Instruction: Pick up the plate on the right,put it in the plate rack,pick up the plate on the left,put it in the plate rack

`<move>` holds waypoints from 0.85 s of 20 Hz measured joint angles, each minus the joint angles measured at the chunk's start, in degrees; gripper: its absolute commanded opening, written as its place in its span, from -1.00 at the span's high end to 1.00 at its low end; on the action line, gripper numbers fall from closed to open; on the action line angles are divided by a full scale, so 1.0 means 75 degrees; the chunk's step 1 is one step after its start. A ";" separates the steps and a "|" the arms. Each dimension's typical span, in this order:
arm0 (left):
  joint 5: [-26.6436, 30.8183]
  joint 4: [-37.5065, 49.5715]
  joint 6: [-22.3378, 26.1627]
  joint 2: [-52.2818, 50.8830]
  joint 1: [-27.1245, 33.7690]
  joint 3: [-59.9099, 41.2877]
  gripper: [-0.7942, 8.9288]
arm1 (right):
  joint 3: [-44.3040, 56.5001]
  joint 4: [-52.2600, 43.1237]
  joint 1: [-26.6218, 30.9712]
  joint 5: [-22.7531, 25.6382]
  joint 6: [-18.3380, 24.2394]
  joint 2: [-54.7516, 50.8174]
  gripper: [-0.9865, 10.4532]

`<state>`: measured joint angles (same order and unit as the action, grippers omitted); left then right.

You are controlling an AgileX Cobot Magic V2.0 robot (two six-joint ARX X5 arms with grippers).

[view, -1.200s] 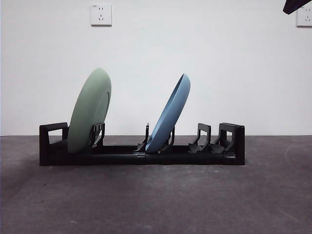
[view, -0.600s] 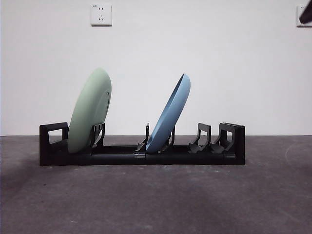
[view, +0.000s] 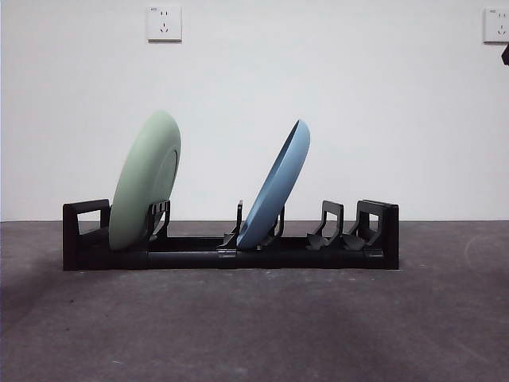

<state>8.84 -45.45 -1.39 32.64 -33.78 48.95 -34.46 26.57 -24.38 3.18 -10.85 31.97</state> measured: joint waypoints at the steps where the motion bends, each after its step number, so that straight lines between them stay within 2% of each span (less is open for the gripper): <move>1: 0.0003 -0.0003 -0.0015 0.0026 -0.0009 -0.0003 0.84 | 0.0000 0.0000 0.0000 0.0000 -0.0015 0.0000 0.82; 3: 0.0111 0.0035 0.0245 -0.0087 0.0017 -0.0003 0.84 | 0.0000 0.0000 0.0000 0.0003 -0.0015 0.0000 0.82; 5: -0.0111 0.0621 0.0600 -0.0323 0.0300 -0.0108 0.84 | 0.0000 0.0000 0.0000 0.0000 -0.0015 0.0000 0.82; 9: -0.2052 0.3337 0.1262 -0.1419 0.1600 -0.1300 0.84 | 0.0000 0.0000 0.0000 0.0003 -0.0015 0.0000 0.82; 11: -0.2594 0.4162 0.1361 -0.2063 0.2288 -0.2305 0.84 | 0.0000 0.0000 0.0000 0.0003 -0.0015 0.0000 0.82; 13: -0.3069 0.4185 0.1378 -0.2798 0.2871 -0.3433 0.84 | 0.0000 0.0000 0.0000 0.0003 -0.0015 0.0000 0.82; 17: -0.3037 0.4164 0.1378 -0.3858 0.3448 -0.4989 0.84 | 0.0000 0.0000 0.0000 0.0003 -0.0015 0.0000 0.82</move>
<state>-13.93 -14.22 8.95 3.70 -7.92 11.53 -34.46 26.57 -24.38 3.20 -10.96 31.97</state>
